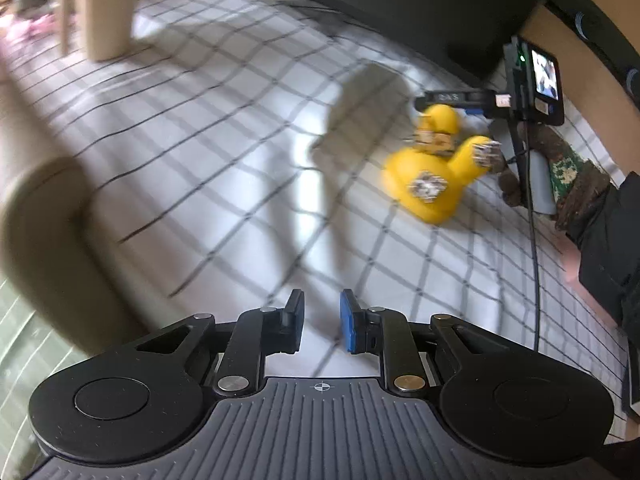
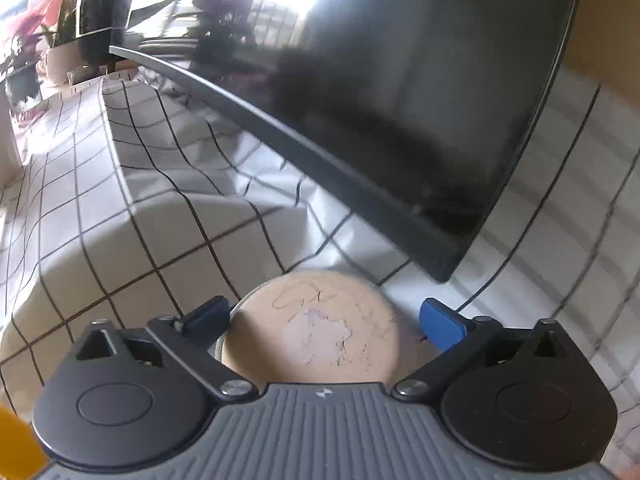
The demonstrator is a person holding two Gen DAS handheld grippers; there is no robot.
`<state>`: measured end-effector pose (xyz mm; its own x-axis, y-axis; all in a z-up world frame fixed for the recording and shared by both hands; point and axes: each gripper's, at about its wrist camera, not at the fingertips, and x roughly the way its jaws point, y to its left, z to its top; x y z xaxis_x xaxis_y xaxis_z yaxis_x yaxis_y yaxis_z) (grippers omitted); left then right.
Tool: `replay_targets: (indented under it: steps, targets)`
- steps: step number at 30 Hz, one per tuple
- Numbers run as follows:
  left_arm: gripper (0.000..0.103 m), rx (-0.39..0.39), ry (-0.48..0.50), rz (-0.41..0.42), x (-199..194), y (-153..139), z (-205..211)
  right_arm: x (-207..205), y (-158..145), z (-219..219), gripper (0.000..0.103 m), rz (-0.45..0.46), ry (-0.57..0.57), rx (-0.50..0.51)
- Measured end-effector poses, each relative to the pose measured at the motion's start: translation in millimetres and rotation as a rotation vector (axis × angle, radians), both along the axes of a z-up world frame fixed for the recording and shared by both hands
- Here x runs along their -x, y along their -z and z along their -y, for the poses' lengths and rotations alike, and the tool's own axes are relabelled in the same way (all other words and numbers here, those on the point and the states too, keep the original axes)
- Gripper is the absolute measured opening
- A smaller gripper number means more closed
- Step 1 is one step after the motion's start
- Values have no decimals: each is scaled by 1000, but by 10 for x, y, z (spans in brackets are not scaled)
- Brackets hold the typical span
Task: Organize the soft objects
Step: 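Reach the right gripper to the round beige compact while the left gripper reaches to the yellow duck, then grasp the round beige compact with the right gripper while the left gripper grasps the yellow duck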
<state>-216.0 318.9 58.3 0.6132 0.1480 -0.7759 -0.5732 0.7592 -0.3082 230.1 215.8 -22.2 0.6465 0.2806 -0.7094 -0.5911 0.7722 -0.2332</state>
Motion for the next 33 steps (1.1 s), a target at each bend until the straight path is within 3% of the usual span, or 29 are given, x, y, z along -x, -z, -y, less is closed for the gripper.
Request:
replay_targets:
  steps: [4,8,15,18,23,27,29,33]
  targets:
    - [21,23,-42,8,116,44,-93,-61,13,138,103,-65,54,-78]
    - [21,26,5,29,9,75,-60,156,-63,293,102,-74,70,-79]
    - [21,-33,175,111,-452,-15,60,1157,-332,810,102,-22,102,-85]
    - [21,-60,148,167,-711,-59,57,1588,-399,1079,102,0,155,-56]
    - [21,25,56,265,-1007,-127,-125,2200,-424,1436,102,55,272,29]
    - [21,-110,138,290,-1179,-316,173,2514,-314,1652,102,83,369,119]
    - [21,-138,155,307,-1290,-352,370,2558,-230,1748,102,56,423,149]
    - [21,-190,143,309,-1452,-316,715,2634,-173,1861,103,62,459,119]
